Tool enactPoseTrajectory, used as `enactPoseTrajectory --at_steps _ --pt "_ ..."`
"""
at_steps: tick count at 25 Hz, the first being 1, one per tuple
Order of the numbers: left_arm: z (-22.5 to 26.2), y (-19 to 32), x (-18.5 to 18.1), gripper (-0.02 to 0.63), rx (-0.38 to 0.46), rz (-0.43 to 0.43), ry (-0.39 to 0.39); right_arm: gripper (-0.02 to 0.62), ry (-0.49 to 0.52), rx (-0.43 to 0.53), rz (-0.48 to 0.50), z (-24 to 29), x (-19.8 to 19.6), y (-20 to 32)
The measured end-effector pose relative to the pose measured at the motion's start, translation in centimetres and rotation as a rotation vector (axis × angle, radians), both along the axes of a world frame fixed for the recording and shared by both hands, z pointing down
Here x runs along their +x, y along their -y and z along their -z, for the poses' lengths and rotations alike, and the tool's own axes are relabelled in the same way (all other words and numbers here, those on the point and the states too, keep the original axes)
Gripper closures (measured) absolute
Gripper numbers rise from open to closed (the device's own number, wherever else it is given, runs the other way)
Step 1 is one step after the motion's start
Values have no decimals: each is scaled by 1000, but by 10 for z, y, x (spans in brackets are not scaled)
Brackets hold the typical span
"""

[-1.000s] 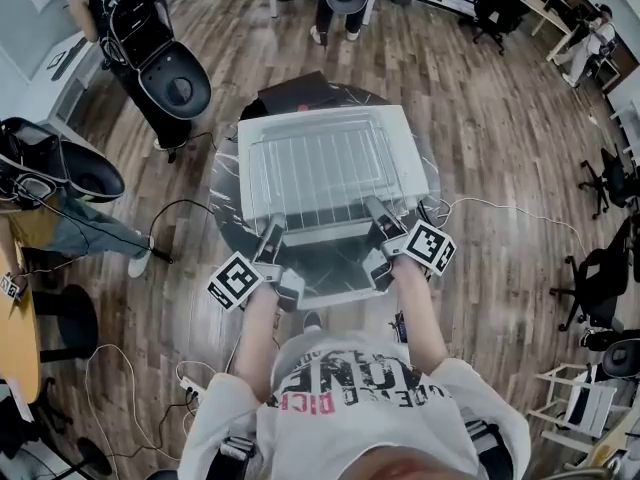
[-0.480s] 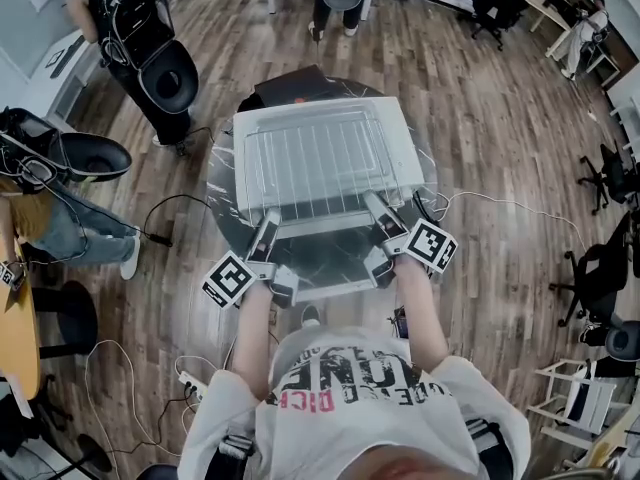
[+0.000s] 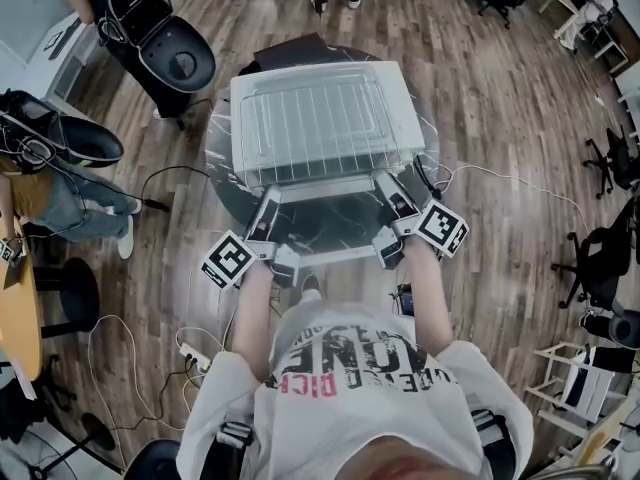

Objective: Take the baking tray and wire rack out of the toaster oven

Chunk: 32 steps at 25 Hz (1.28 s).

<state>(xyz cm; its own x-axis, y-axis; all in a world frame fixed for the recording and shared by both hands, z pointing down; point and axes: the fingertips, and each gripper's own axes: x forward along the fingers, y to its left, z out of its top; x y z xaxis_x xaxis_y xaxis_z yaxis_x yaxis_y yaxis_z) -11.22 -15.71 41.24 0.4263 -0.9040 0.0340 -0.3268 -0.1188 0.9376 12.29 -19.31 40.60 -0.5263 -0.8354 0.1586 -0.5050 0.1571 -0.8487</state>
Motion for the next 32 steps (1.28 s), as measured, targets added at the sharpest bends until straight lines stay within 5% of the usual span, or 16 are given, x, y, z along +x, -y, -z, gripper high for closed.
enactPoseTrajectory --at_steps 8,11,15,23,32 --pt "1 -30 17 433 -13 -15 5 409 -34 24 11 2 9 -36" --pt "3 -39 26 481 5 -24 46 484 -69 75 31 7 7 -50" --pt "10 -52 37 586 58 -14 231 575 -148 157 41 13 10 -70" --pt "34 -81 63 603 210 -15 677 592 -420 309 41 29 17 -109" --pt "55 -125 98 603 325 -9 940 594 -633 482 45 47 20 -157"
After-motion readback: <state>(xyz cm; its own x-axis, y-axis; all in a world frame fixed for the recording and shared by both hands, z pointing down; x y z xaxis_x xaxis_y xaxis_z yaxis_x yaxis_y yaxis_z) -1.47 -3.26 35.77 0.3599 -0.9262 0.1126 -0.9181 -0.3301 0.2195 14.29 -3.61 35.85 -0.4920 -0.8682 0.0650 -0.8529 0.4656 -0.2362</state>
